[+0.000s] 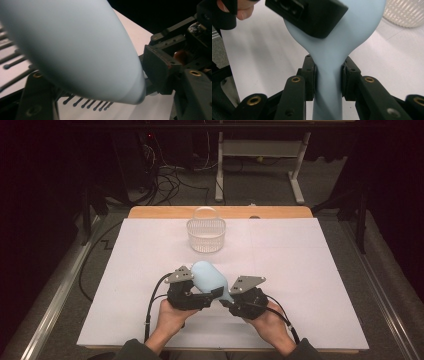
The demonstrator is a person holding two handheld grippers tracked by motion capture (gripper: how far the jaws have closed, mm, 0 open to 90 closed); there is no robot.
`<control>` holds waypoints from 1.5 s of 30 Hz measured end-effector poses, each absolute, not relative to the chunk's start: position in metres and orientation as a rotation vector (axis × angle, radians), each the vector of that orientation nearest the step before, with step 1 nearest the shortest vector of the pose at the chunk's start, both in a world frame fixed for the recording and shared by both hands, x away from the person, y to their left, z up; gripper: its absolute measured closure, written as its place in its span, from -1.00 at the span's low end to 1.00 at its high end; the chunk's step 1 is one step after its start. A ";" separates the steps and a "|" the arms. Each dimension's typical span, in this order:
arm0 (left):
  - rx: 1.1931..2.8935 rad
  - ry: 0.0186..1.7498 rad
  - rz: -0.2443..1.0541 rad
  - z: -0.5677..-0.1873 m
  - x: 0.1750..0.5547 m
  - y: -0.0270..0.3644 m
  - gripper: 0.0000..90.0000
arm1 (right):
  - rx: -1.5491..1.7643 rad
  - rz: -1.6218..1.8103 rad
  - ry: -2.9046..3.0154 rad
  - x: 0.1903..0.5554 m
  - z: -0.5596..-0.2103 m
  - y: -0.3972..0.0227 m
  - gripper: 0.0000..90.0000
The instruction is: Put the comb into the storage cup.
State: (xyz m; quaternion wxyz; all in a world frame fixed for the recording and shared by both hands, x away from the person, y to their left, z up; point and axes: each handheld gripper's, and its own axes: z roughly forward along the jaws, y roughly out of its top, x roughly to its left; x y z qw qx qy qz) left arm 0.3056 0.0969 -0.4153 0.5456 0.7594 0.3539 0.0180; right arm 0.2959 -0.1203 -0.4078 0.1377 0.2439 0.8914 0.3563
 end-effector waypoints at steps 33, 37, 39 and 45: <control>1.794 0.769 0.034 -0.391 0.299 0.097 0.11 | 0.718 1.159 2.613 0.301 -0.402 -0.121 0.52; 1.801 0.758 0.062 -0.386 0.300 0.095 0.11 | 0.738 1.196 2.610 0.303 -0.400 -0.127 0.46; 1.802 0.760 0.070 -0.384 0.300 0.095 0.11 | 0.749 1.217 2.602 0.303 -0.400 -0.130 0.39; 1.802 0.770 0.084 -0.380 0.304 0.096 0.11 | 0.787 1.303 2.565 0.304 -0.400 -0.146 0.17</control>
